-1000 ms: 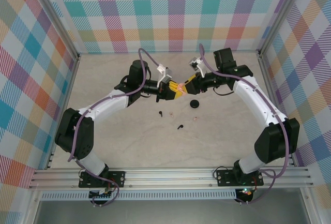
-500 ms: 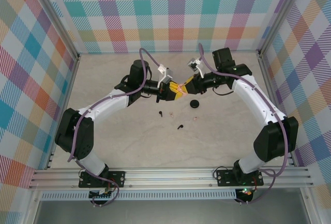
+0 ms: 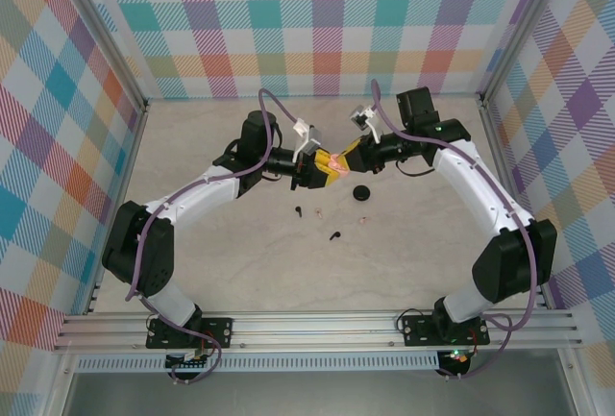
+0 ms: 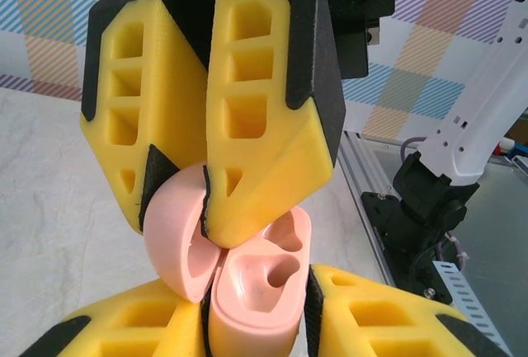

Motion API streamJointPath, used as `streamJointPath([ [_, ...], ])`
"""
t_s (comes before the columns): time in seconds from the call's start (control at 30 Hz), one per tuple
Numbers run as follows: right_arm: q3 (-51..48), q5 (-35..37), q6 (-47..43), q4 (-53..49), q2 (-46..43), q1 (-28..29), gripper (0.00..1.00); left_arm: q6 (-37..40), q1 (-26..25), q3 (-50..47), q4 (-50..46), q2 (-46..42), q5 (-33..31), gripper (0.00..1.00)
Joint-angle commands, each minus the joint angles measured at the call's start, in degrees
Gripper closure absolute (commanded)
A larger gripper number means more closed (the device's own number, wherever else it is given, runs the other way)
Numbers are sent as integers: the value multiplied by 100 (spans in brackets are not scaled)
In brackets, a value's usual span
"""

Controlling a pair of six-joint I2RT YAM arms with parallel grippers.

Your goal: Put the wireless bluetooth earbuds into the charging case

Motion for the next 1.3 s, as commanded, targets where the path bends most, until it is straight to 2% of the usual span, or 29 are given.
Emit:
streamJointPath([
  [0.0,79,-329,45,117,-262,33,79,-116,-90,182,168,18,-38,67],
  [0.5,-27,-338,99,261,-437,29,80,-311,-90,232,250,108,-33,69],
  [0.57,-52,-338,123,289,-459,20,80,-310,-89,263,190,126,35,76],
  [0.63,-71,-312,141,301,-458,11,80,-323,-90,279,171,119,16,90],
  [0.77,-114,-154,211,340,-455,2,79,-310,-90,248,188,54,-27,97],
  [1.03,-264,614,463,530,-508,-22,52,-319,-85,52,340,-108,-197,98],
  [1.27,-310,786,571,651,-593,-24,46,-389,-89,-100,417,-158,-486,97],
])
